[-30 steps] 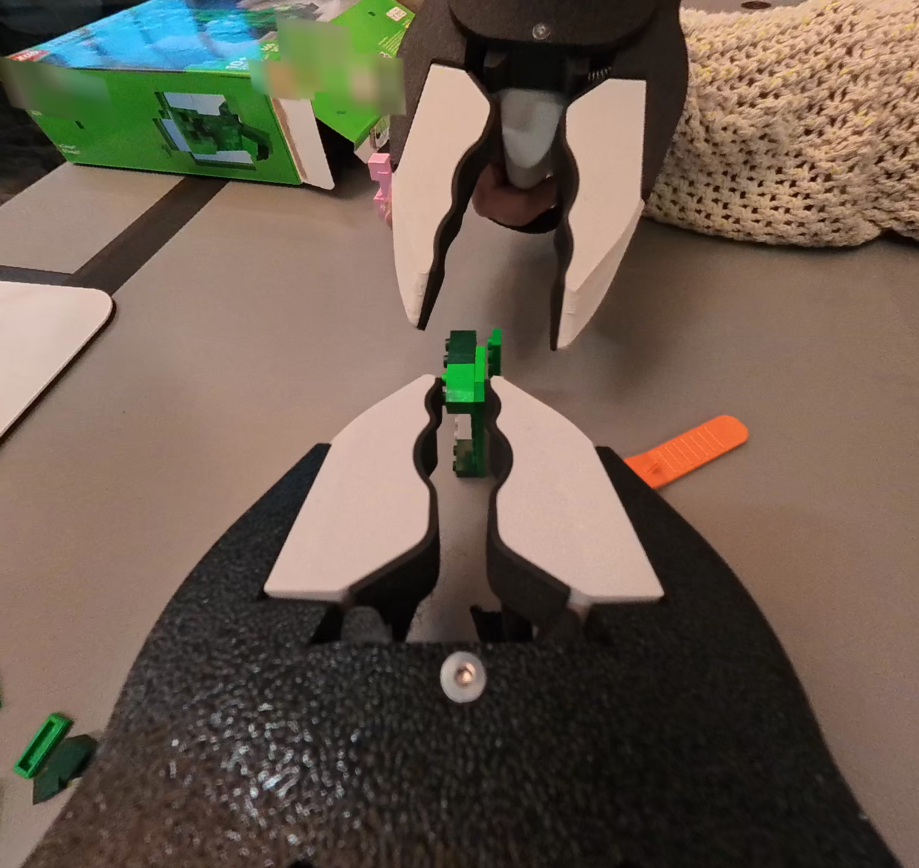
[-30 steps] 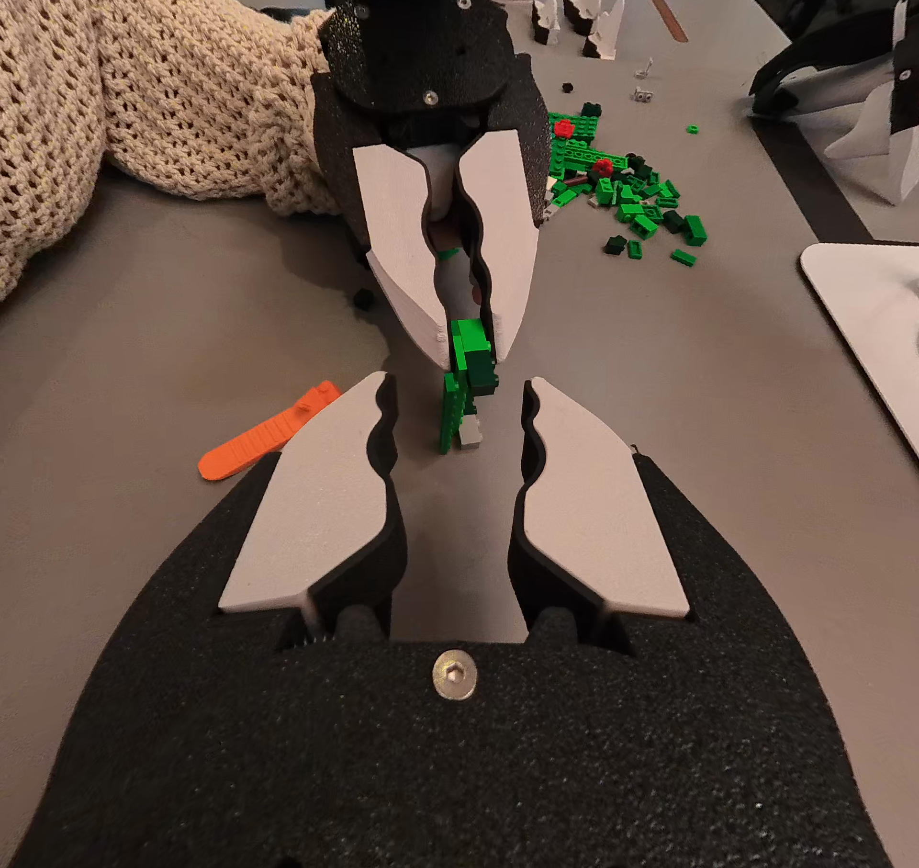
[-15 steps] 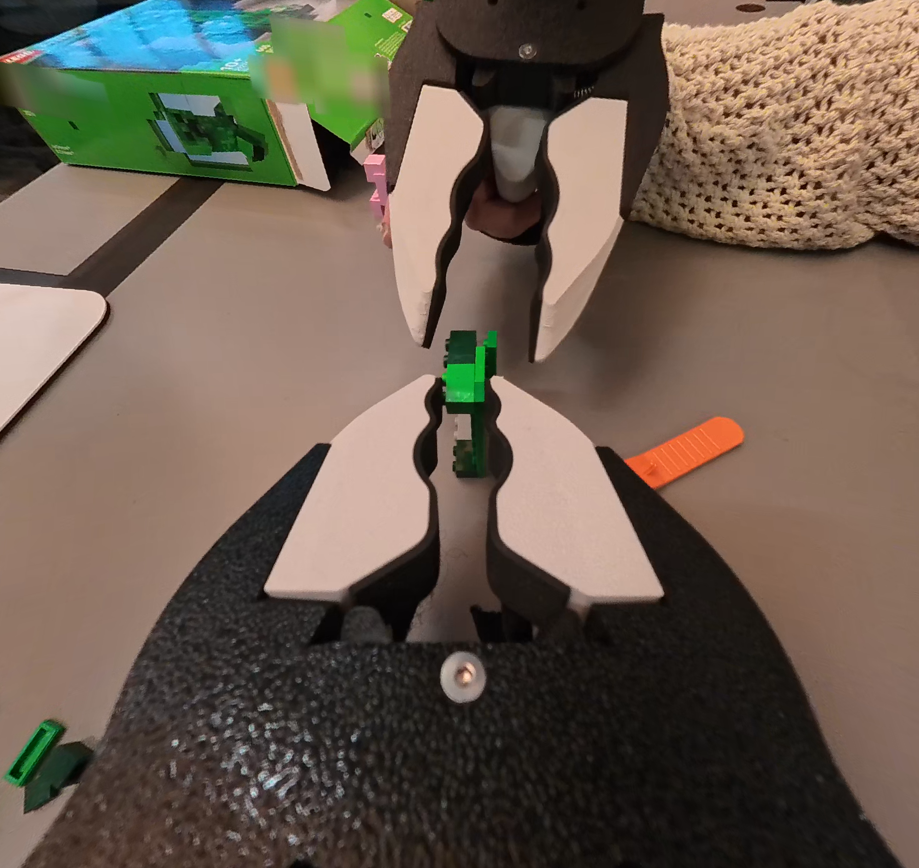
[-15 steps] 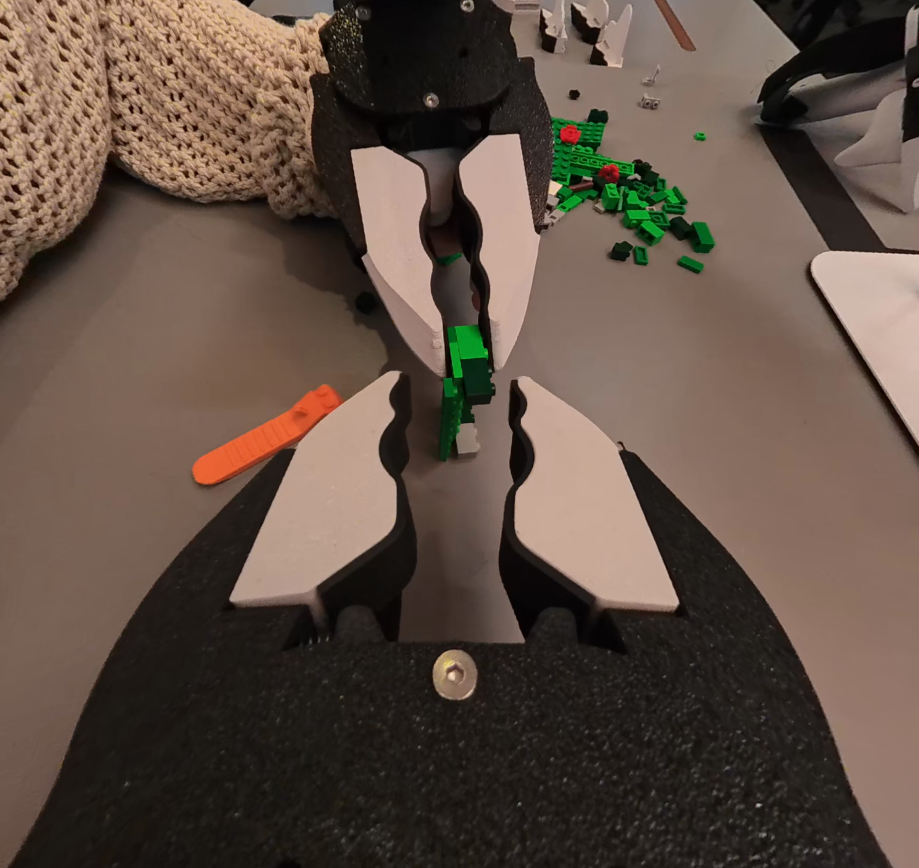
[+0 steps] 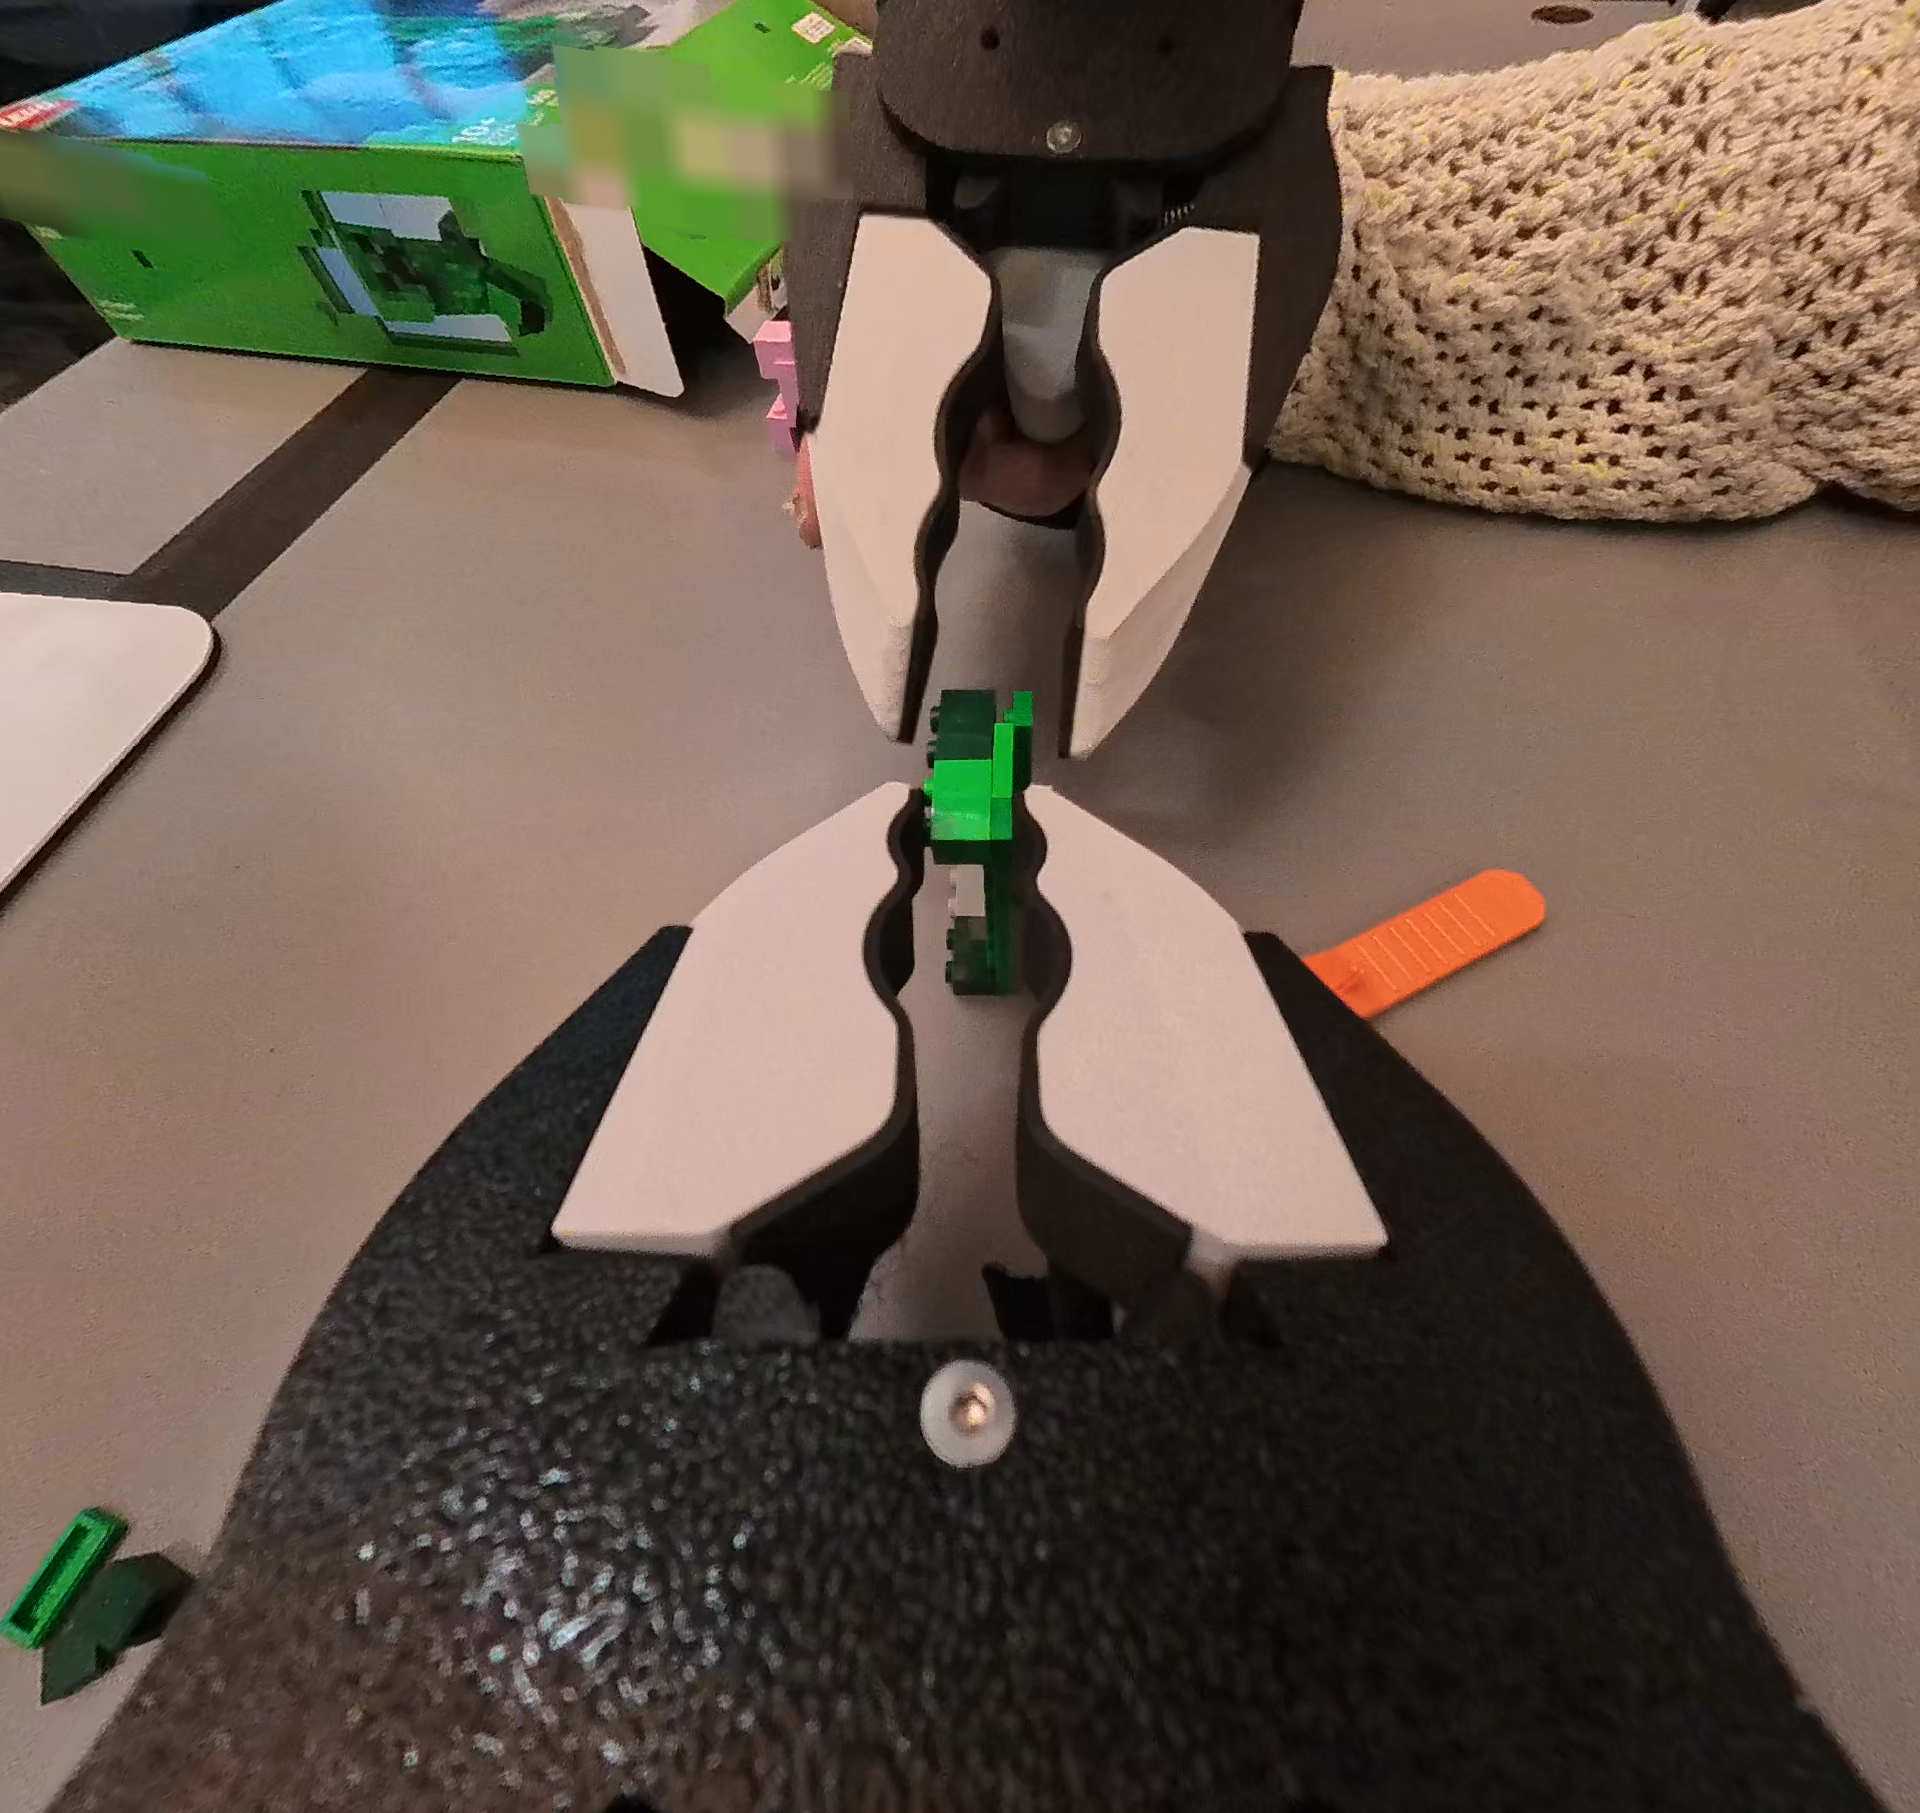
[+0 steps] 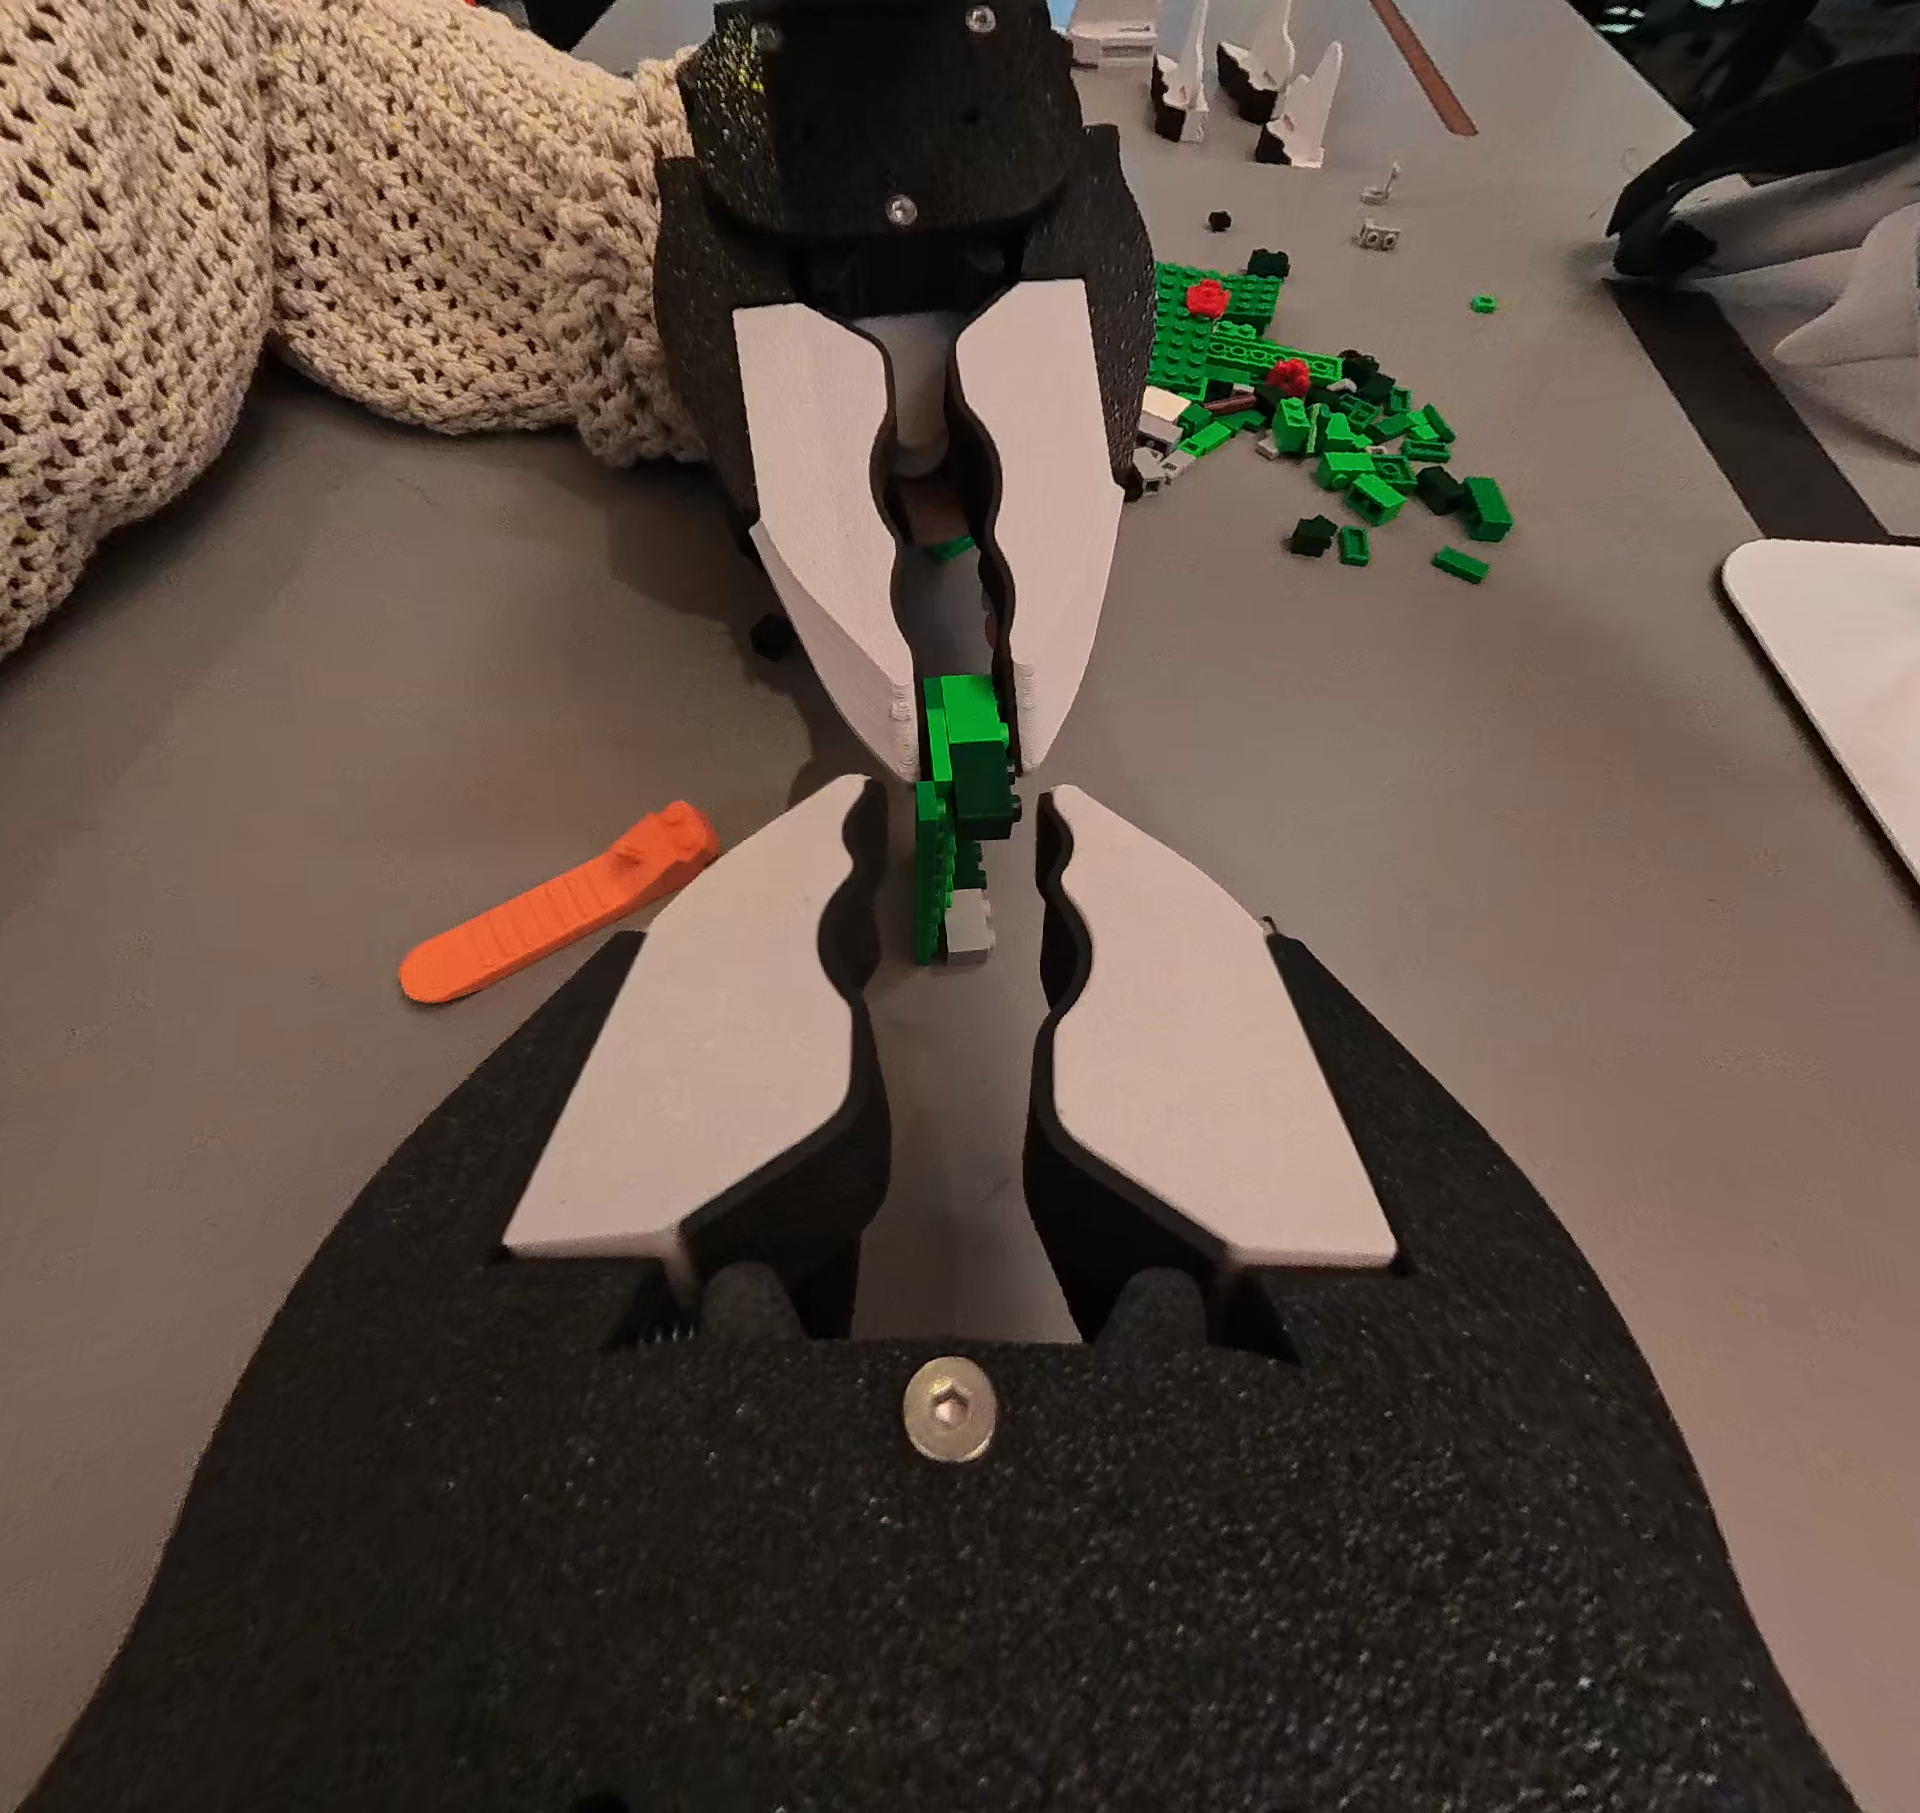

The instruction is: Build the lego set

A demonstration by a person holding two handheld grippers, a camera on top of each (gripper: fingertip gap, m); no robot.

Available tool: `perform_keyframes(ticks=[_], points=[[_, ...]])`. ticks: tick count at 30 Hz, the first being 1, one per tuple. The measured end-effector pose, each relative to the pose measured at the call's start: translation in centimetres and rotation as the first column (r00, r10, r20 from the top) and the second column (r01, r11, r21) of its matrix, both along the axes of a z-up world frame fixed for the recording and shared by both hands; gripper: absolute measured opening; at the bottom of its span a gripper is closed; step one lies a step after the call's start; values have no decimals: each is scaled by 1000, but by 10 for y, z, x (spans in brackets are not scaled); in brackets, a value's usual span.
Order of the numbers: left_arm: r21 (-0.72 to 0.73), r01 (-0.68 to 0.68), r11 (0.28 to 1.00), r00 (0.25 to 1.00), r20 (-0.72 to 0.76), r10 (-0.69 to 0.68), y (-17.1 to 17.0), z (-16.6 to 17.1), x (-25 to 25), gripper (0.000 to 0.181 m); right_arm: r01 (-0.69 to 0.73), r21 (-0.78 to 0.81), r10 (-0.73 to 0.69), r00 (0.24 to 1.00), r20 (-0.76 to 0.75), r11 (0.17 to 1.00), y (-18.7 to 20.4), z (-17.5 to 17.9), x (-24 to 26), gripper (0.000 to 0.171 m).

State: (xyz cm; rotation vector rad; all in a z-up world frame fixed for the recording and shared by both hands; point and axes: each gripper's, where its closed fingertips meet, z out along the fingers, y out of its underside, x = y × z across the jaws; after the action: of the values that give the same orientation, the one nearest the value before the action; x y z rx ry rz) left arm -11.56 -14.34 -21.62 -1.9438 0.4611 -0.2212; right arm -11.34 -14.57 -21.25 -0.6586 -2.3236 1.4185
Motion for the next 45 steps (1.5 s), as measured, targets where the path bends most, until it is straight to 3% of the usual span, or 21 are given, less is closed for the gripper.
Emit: perform_keyframes(ticks=[14,22,28,38,39,43,45], points=[[-6,5,1000,1000,3,-5,0,0,1,15,-9,0,9,1000,-4,1000,0,-3,-1,17],[-4,6,1000,1000,5,-6,0,0,1,15,-15,-17,15,1000,-3,1000,0,-3,0,16],[2,11,1000,1000,6,-11,0,-1,2,15,-13,-115,12,1000,-15,993,0,-2,0,15],[5,8,1000,1000,8,-8,1,-1,3,15,-22,-108,19,999,-27,994,0,-2,1,15],[5,6,1000,1000,19,-6,2,-1,2,15,-20,-105,17,1000,-26,994,1,-2,1,15],[56,-13,998,995,103,7,2,10,-3,15,-7,-46,9,1000,30,999,5,-14,3,45],[99,-12,995,980,197,-8,0,24,-6,15,-13,-46,16,998,53,999,4,-16,5,45]])
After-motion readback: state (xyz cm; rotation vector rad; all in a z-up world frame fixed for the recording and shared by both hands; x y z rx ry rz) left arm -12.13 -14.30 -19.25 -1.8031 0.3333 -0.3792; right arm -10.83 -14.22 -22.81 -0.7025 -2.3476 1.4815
